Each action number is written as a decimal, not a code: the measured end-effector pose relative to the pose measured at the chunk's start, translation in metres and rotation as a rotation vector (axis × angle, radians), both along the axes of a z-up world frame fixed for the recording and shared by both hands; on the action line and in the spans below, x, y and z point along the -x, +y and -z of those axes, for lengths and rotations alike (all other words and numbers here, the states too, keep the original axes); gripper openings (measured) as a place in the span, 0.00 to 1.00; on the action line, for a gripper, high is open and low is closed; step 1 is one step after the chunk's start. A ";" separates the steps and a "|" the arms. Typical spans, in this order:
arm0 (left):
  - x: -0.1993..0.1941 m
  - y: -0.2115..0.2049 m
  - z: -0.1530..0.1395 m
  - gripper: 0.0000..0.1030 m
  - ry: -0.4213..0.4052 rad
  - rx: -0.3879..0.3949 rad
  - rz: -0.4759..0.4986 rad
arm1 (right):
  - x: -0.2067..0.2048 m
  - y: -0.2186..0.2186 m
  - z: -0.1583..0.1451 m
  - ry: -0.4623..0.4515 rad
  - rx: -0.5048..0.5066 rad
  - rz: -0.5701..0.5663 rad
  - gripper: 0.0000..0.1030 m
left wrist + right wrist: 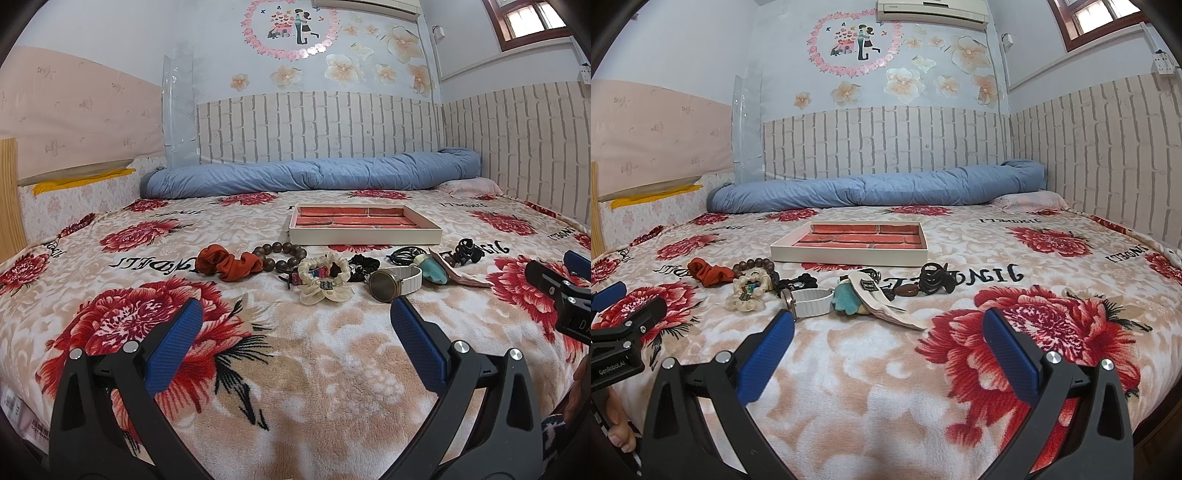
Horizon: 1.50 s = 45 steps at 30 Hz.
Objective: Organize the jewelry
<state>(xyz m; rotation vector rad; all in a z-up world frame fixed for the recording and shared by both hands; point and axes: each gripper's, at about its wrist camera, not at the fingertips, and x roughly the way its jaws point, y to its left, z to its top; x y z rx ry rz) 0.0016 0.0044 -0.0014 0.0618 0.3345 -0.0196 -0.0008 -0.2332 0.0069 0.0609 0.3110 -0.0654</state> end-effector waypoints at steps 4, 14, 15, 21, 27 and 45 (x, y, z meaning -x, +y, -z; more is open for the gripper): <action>0.000 0.000 0.000 0.95 0.001 0.001 0.000 | 0.000 0.000 0.000 0.000 0.001 0.000 0.96; 0.000 0.000 0.000 0.95 0.000 0.001 0.000 | 0.000 0.000 0.000 -0.001 0.001 0.001 0.96; 0.000 0.000 0.000 0.95 0.000 0.001 0.000 | 0.000 0.000 0.000 -0.001 0.001 0.001 0.96; 0.001 -0.001 -0.001 0.95 0.003 0.005 0.000 | 0.000 -0.001 0.000 -0.003 0.000 0.001 0.96; -0.003 0.000 0.001 0.95 0.025 0.017 0.007 | 0.000 -0.003 0.000 -0.001 -0.008 0.003 0.96; -0.011 -0.003 0.005 0.95 0.042 -0.036 0.014 | -0.008 0.000 0.000 0.004 0.036 -0.009 0.96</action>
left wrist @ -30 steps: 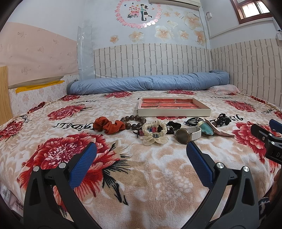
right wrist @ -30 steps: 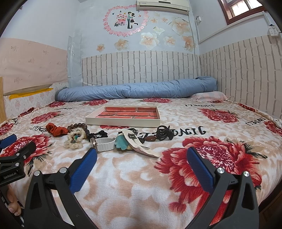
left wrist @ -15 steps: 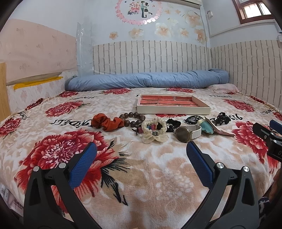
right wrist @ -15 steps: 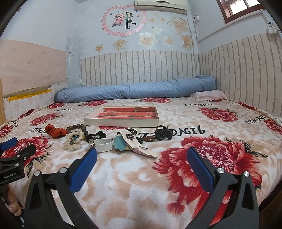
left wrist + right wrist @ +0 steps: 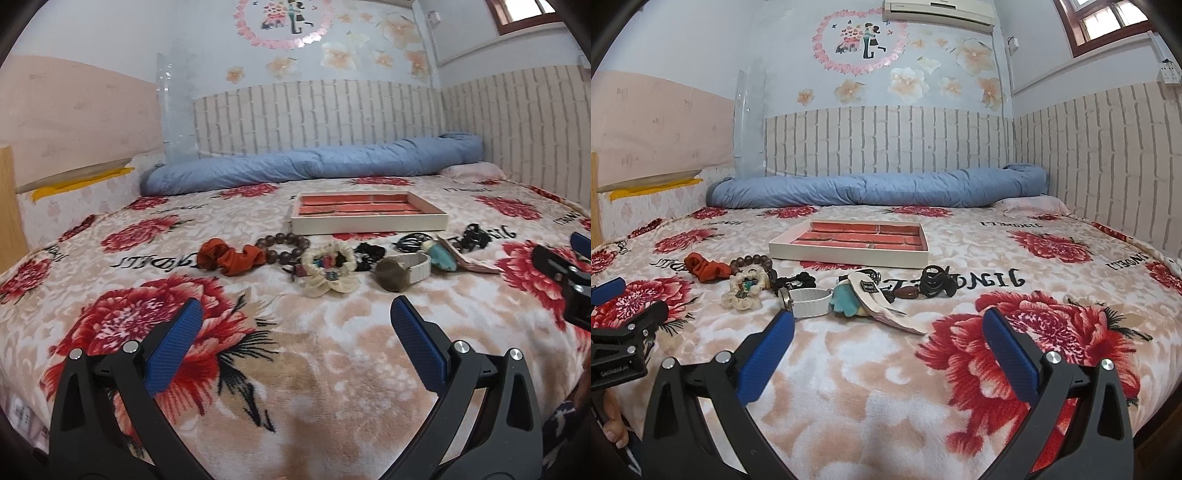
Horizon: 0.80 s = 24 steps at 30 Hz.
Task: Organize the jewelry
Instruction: 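Move the left tool to the wooden bead bracelet while the right tool approaches the black cord bracelet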
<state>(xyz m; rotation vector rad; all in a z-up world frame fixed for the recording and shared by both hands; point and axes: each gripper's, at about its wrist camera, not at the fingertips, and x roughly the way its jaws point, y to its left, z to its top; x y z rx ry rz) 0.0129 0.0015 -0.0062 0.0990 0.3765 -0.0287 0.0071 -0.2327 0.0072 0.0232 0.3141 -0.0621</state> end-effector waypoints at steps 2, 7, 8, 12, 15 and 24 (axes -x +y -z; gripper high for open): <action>-0.001 0.001 0.001 0.95 0.016 0.009 0.026 | -0.002 0.003 0.000 0.004 0.006 0.001 0.96; -0.009 0.003 0.000 0.95 0.052 0.030 0.042 | -0.012 0.006 0.000 0.034 0.012 -0.001 0.96; -0.012 0.003 -0.001 0.95 0.065 0.033 0.047 | -0.015 0.006 -0.002 0.035 0.010 -0.003 0.96; -0.030 0.001 -0.004 0.95 0.112 0.004 0.056 | -0.028 0.005 -0.018 0.031 -0.019 -0.008 0.96; -0.044 0.004 -0.008 0.95 0.121 0.004 0.056 | -0.041 0.007 -0.029 0.022 -0.019 -0.014 0.96; -0.093 0.019 -0.032 0.95 0.144 0.039 0.062 | -0.100 0.012 -0.031 0.108 0.013 -0.024 0.96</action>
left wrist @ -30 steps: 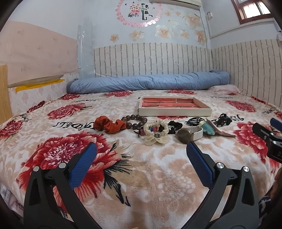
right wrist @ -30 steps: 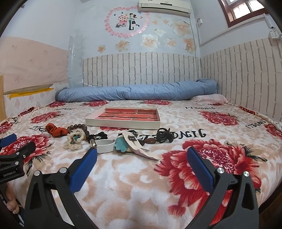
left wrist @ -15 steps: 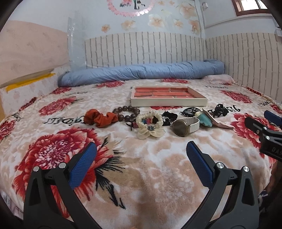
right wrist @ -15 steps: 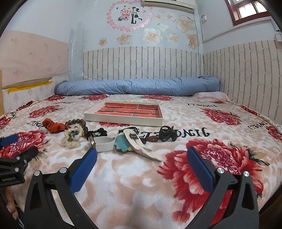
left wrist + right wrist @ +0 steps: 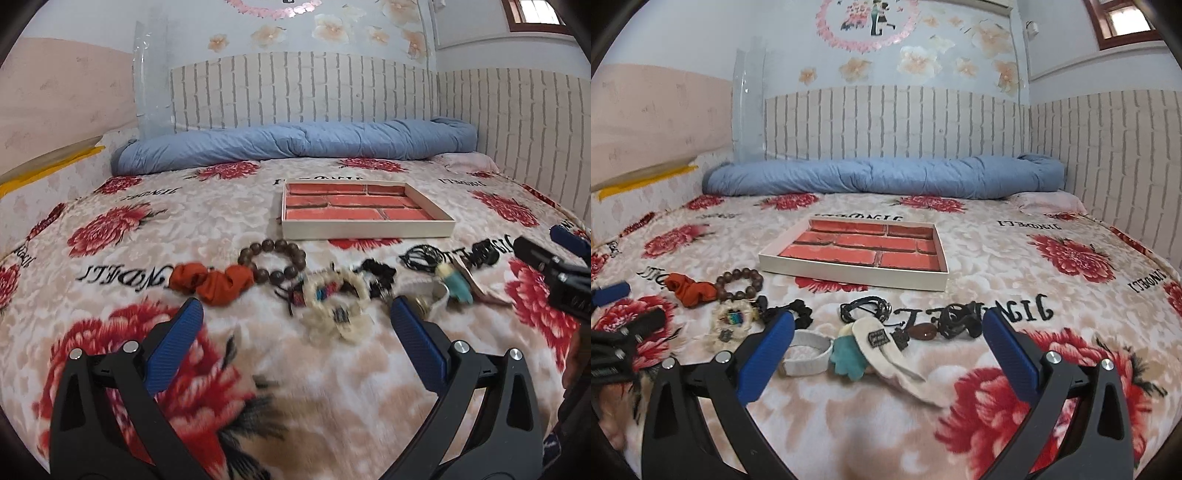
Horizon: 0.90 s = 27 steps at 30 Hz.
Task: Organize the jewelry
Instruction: 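Move the left tool to the wooden bead bracelet while the right tool approaches the black cord bracelet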
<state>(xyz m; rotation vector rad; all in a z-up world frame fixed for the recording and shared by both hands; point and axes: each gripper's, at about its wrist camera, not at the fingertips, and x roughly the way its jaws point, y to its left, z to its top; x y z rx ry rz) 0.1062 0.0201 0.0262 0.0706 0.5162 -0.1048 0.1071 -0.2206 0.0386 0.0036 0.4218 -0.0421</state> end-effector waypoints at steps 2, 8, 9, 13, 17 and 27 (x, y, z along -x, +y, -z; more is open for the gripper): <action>-0.011 0.002 -0.005 0.95 0.002 0.009 0.007 | -0.014 0.000 0.002 0.032 -0.008 -0.009 0.96; -0.051 0.005 -0.015 0.95 0.045 0.022 0.014 | -0.055 -0.003 0.007 0.102 -0.015 0.012 0.96; -0.061 0.005 -0.015 0.95 0.062 0.023 0.014 | -0.063 -0.003 0.008 0.115 -0.017 0.010 0.96; -0.088 0.007 -0.014 0.95 0.094 0.019 -0.004 | -0.090 -0.004 0.016 0.162 -0.011 0.028 0.96; -0.118 0.013 -0.010 0.95 0.142 0.042 -0.015 | -0.118 -0.009 0.027 0.219 -0.016 0.031 0.96; -0.179 0.022 0.002 0.95 0.216 0.028 -0.044 | -0.166 -0.021 0.061 0.359 -0.085 0.022 0.88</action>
